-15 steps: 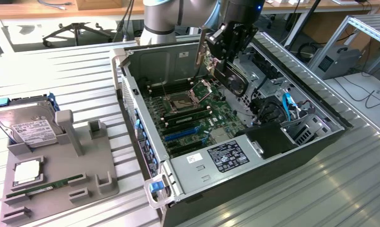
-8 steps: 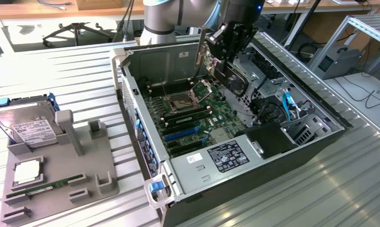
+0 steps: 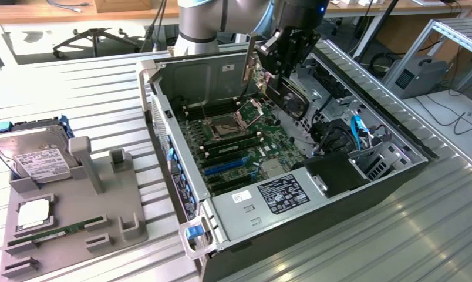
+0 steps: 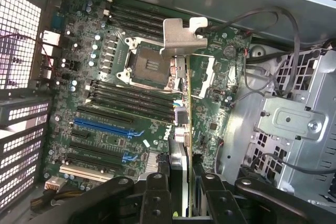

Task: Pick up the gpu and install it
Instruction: 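Insert the gpu into the slot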

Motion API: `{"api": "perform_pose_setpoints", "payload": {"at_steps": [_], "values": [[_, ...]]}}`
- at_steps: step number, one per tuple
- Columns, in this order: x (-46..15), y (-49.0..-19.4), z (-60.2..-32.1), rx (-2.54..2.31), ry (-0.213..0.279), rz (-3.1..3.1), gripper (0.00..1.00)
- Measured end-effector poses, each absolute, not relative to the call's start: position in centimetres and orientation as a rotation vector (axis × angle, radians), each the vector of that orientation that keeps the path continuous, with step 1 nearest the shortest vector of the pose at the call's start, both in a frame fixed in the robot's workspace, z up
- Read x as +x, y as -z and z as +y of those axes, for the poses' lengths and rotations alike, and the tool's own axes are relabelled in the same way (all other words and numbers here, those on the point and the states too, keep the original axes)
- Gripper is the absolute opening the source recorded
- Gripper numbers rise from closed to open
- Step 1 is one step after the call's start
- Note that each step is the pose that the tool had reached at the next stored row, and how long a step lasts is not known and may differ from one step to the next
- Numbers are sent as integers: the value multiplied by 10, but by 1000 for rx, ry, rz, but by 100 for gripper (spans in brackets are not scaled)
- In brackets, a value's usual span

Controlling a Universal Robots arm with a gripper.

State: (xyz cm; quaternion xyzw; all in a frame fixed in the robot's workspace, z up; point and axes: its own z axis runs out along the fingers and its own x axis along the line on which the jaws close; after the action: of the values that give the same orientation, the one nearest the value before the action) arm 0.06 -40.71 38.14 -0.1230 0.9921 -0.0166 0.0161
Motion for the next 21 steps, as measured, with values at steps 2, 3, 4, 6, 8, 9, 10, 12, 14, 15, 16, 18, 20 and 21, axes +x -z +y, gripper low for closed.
{"api": "perform_pose_setpoints", "payload": {"at_steps": [2,3,4,6,8,9,10,12,14,15,16,18,20,21], "values": [[1,-381,-407,-386,52,3085,27],[1,-381,-407,-388,52,3085,27],[1,-381,-407,-389,52,3085,27],[1,-381,-407,-395,53,3084,27],[1,-381,-407,-399,54,3083,27],[1,-381,-407,-400,54,3083,27],[1,-381,-407,-402,54,3083,27],[1,-381,-407,-405,54,3082,27],[1,-381,-407,-409,55,3082,27],[1,-381,-407,-410,55,3082,27],[1,-381,-407,-413,55,3081,27],[1,-381,-407,-416,55,3081,27],[1,-381,-407,-420,56,3081,27],[1,-381,-407,-421,56,3080,27]]}}
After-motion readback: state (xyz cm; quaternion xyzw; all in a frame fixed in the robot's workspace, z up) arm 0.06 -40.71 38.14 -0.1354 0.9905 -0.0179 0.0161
